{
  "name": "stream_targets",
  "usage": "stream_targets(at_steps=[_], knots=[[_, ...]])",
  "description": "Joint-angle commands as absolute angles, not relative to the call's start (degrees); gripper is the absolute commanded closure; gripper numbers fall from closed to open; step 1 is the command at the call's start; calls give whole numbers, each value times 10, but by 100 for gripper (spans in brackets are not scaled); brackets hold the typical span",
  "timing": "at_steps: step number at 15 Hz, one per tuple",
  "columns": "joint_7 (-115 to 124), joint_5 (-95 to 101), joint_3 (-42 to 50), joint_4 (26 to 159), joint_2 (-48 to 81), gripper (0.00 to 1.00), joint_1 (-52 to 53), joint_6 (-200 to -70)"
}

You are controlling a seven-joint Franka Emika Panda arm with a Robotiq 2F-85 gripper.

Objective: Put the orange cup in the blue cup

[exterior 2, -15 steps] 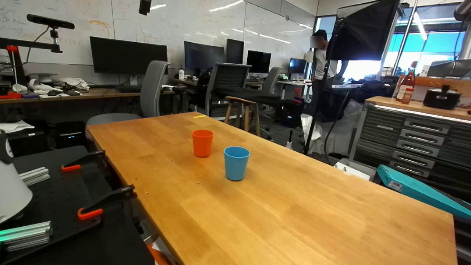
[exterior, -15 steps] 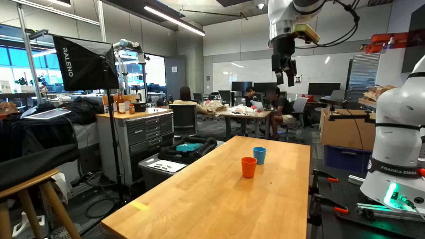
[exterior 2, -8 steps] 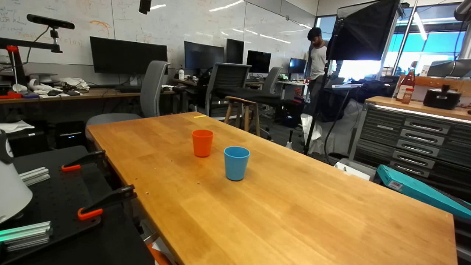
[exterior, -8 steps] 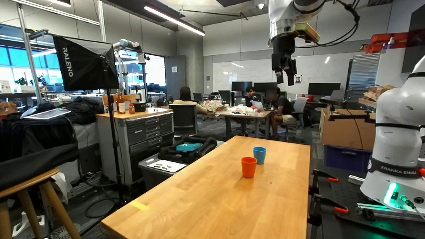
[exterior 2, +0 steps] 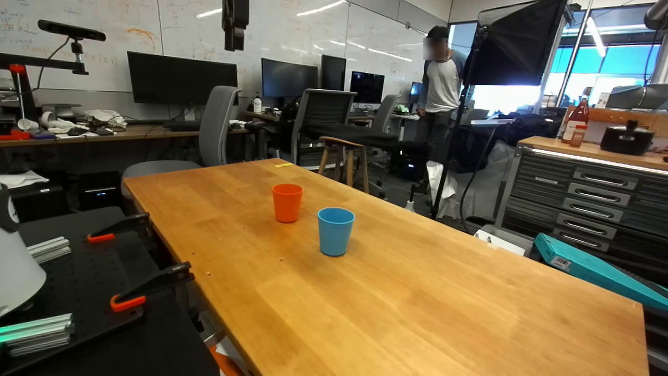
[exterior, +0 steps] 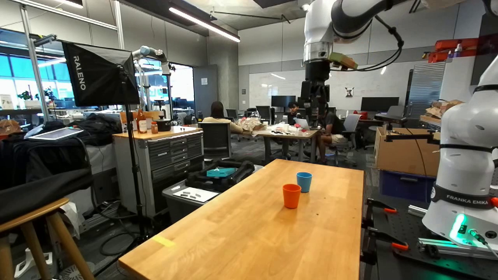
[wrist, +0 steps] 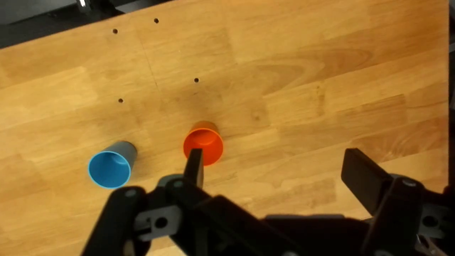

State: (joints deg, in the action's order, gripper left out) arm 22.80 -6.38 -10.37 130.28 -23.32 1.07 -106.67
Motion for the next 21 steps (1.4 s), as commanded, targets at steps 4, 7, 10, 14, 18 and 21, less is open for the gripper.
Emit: stream_targets(at_steps=[4,7,10,14,18,21], knots=[[220,-27,-99,1296,-109,0,16,-1172],[215,-10,-90,1292,-63,0,16,-1198],[211,19,-78,1292,-27,0,15,-1230],[211,53,-58,1294,14,0,15,-1267],[207,61,-43,1298,49,0,18,-1287],[204,61,-36,1302,73,0,20,-1304]])
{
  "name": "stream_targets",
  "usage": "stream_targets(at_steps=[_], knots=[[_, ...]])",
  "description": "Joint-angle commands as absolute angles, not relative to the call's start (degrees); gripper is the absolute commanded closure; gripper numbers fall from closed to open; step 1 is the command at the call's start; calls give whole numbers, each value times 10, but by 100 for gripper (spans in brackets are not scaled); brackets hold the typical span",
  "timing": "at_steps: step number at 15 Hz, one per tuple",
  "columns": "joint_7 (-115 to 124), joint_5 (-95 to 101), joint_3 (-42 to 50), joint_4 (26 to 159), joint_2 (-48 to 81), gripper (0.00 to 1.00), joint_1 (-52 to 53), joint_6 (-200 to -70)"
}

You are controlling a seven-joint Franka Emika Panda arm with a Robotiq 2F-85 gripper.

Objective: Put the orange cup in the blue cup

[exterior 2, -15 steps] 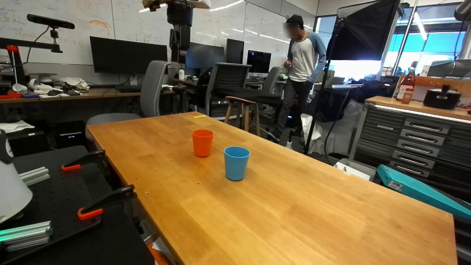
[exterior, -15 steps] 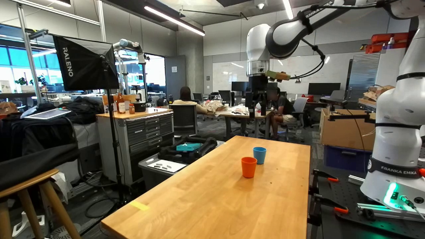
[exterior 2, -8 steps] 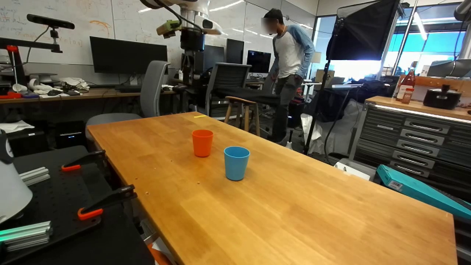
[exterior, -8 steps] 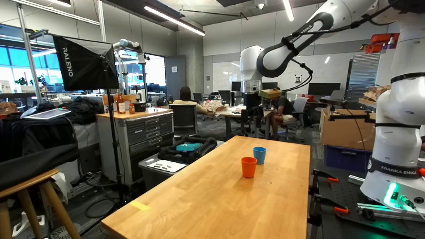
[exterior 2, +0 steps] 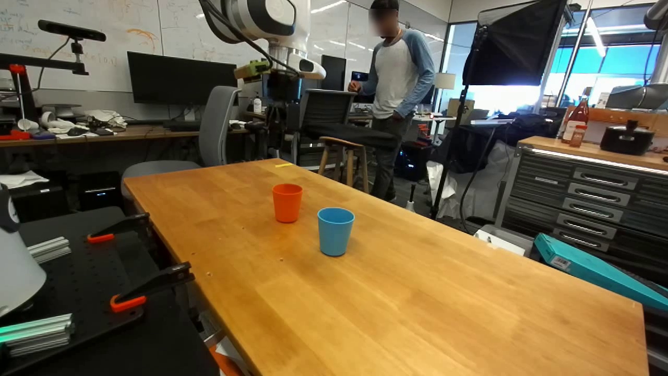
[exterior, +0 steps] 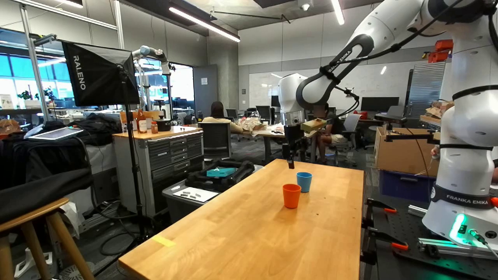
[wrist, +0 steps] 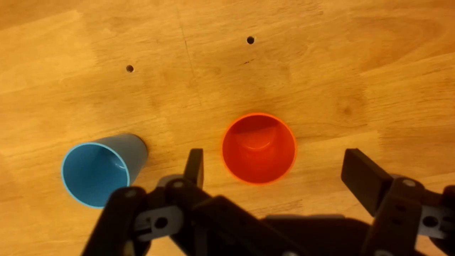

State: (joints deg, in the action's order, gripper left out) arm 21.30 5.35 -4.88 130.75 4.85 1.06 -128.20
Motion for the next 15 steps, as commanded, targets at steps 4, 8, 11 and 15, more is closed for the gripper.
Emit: stream_targets(at_steps=[4,8,11,15], knots=[[203,53,-33,1308,106,0,24,-1343],[202,48,-33,1312,137,0,31,-1371],[202,50,-29,1315,156,0,36,-1392],[200,46,-28,1312,179,0,42,-1428]])
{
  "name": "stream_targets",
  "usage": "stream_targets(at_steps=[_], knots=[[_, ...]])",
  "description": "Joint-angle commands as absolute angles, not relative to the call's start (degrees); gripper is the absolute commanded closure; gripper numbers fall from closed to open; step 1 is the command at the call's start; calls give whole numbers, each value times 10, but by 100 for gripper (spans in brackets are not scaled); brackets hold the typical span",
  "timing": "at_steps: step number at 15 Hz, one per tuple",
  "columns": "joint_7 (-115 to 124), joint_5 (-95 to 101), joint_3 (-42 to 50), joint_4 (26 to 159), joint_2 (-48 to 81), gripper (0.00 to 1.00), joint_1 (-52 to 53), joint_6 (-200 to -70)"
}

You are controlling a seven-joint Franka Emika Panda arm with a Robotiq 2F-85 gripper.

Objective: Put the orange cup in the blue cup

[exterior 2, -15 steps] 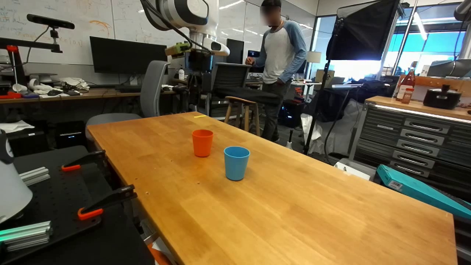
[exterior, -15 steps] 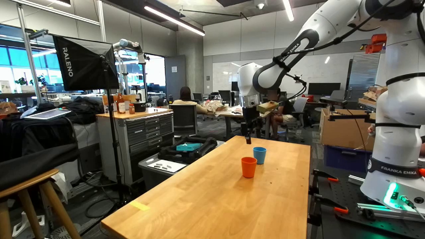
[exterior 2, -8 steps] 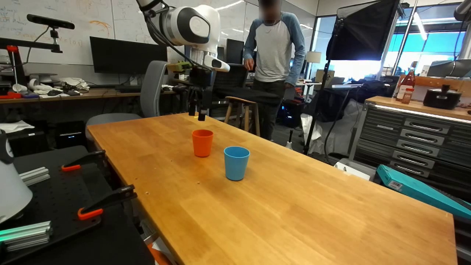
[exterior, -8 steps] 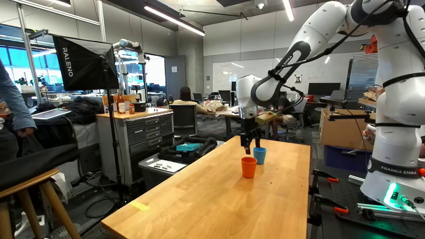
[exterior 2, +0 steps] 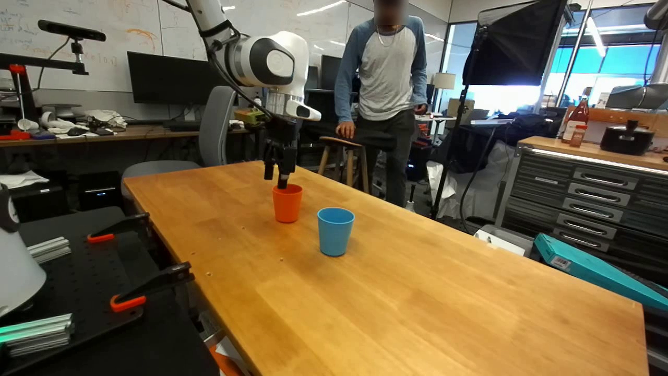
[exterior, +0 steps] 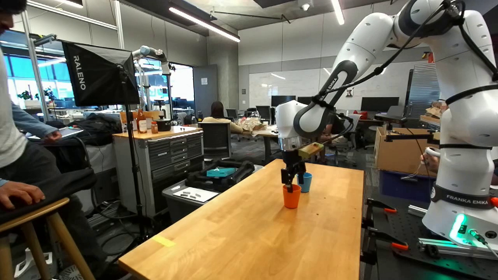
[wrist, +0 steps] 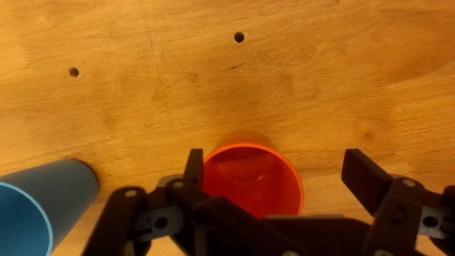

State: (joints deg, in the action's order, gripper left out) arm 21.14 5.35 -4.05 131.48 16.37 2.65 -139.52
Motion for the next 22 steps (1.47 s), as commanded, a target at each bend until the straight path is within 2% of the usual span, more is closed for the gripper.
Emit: stream_targets(at_steps=[1,9,10,11,12,15,20,21,22], knots=[[199,45,-29,1312,184,0,45,-1437],[200,47,-29,1305,223,0,73,-1481],[199,47,-28,1303,227,25,75,-1485],[197,44,-28,1302,228,26,75,-1484],[197,45,-27,1301,229,32,76,-1486],[195,41,-27,1297,226,58,75,-1484],[195,44,-23,1282,218,95,74,-1479],[195,44,-21,1278,217,100,73,-1479],[194,44,-20,1276,215,100,72,-1478]])
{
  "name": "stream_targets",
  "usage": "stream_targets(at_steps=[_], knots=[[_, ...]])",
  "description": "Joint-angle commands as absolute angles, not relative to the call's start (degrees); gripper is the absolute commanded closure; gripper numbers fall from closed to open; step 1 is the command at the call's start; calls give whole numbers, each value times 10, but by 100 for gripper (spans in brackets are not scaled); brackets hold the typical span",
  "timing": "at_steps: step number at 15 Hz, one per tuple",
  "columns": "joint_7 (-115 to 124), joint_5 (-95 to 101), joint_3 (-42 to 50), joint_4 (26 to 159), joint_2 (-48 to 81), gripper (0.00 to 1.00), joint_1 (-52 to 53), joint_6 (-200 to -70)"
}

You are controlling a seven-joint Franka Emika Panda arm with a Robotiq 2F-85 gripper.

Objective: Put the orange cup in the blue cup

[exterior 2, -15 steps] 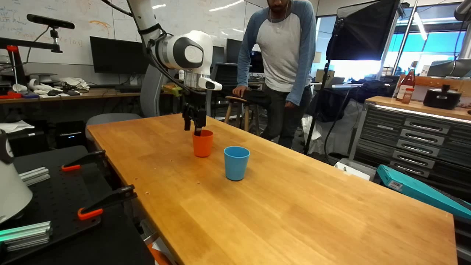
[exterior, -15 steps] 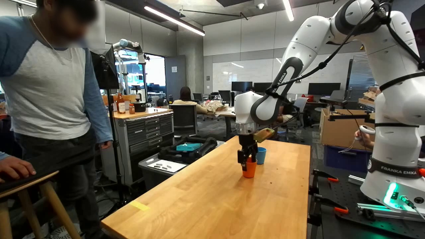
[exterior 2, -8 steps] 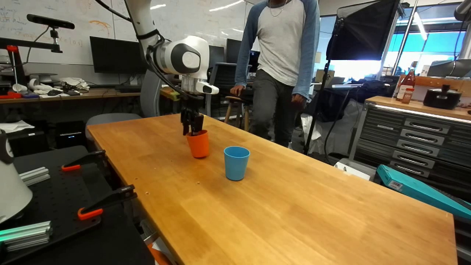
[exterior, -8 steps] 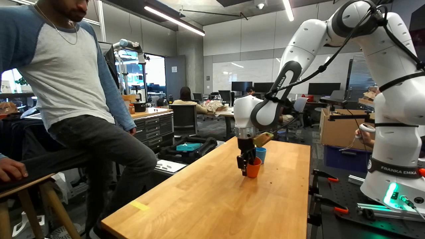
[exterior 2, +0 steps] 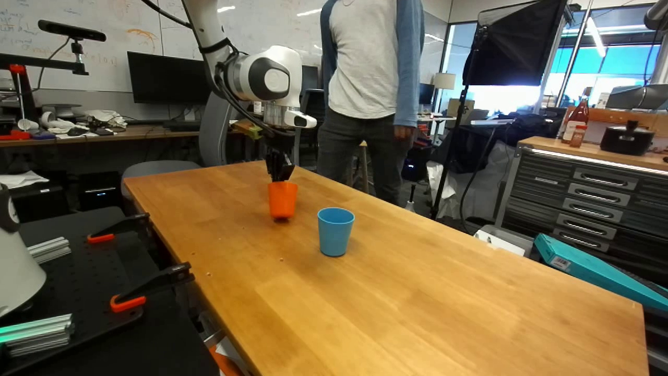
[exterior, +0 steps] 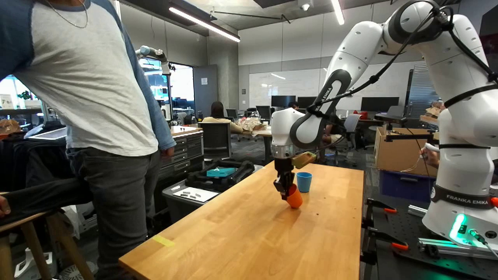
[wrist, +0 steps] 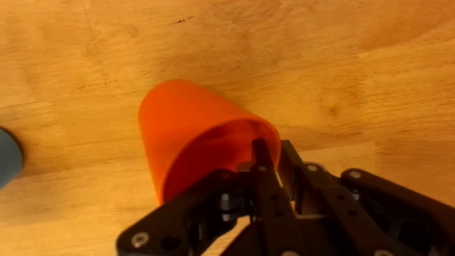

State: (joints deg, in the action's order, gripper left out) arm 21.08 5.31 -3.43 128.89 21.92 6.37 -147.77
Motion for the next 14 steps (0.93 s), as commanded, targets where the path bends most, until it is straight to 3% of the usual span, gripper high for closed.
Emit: stream_targets(at_steps=[1,14], knots=[[195,45,-16,1275,211,100,71,-1479],[181,26,-7,1281,156,99,57,-1466]])
